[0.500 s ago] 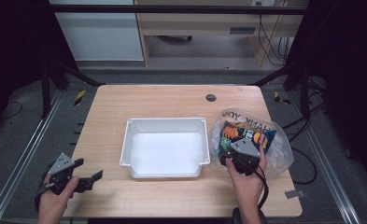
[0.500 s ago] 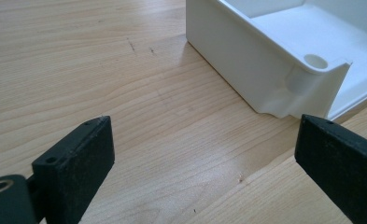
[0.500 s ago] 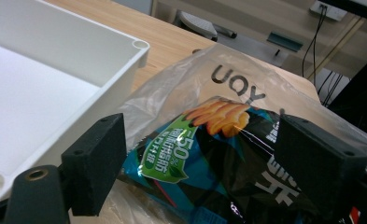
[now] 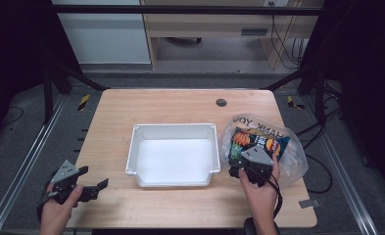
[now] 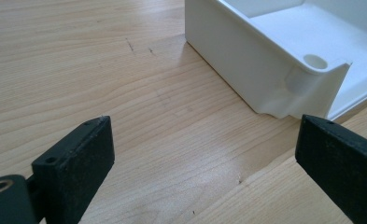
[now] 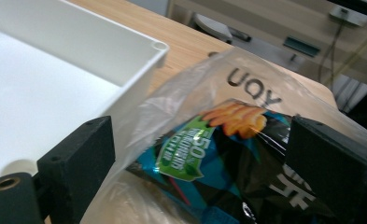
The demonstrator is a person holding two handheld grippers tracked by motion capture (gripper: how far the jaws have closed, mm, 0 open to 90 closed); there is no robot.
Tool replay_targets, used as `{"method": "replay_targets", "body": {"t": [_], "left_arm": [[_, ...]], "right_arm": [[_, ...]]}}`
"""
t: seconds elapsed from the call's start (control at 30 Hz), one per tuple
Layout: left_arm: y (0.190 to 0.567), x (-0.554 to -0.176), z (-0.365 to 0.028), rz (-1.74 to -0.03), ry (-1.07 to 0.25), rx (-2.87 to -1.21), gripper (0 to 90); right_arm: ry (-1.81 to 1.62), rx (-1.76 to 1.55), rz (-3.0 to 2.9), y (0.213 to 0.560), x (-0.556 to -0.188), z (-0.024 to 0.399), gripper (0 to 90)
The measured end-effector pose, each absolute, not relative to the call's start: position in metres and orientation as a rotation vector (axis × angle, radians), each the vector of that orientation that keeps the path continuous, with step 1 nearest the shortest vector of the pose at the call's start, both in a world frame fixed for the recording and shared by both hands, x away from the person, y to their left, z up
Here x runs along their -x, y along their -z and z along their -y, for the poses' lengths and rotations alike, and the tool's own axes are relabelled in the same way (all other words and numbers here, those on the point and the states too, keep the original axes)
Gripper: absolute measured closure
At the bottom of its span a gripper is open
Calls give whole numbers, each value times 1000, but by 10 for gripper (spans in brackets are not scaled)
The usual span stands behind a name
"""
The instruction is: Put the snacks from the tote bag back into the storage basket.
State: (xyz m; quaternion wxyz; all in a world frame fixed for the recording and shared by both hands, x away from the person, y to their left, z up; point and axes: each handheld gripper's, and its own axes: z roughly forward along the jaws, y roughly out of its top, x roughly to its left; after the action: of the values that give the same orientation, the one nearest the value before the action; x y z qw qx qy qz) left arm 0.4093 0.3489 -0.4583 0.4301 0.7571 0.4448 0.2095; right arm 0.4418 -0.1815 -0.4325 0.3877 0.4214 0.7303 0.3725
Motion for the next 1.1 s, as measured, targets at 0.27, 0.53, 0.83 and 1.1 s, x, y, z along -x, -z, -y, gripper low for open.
{"method": "replay_targets", "body": {"t": [0.27, 0.53, 0.83, 1.1], "left_arm": [[460, -411, -351, -1126, -506, -1880, 40], [460, -409, -349, -1119, -520, -1903, 39], [461, -411, -352, -1155, -538, -1882, 26], [457, -409, -351, -1121, -555, -1901, 26]], "right_arm": [[-943, -1023, -1900, 419, -431, 185, 71], [-925, -977, -1971, 388, -442, 207, 72], [-821, -946, -2122, 381, -451, 222, 76], [-728, -922, -2194, 369, -465, 235, 101]]}}
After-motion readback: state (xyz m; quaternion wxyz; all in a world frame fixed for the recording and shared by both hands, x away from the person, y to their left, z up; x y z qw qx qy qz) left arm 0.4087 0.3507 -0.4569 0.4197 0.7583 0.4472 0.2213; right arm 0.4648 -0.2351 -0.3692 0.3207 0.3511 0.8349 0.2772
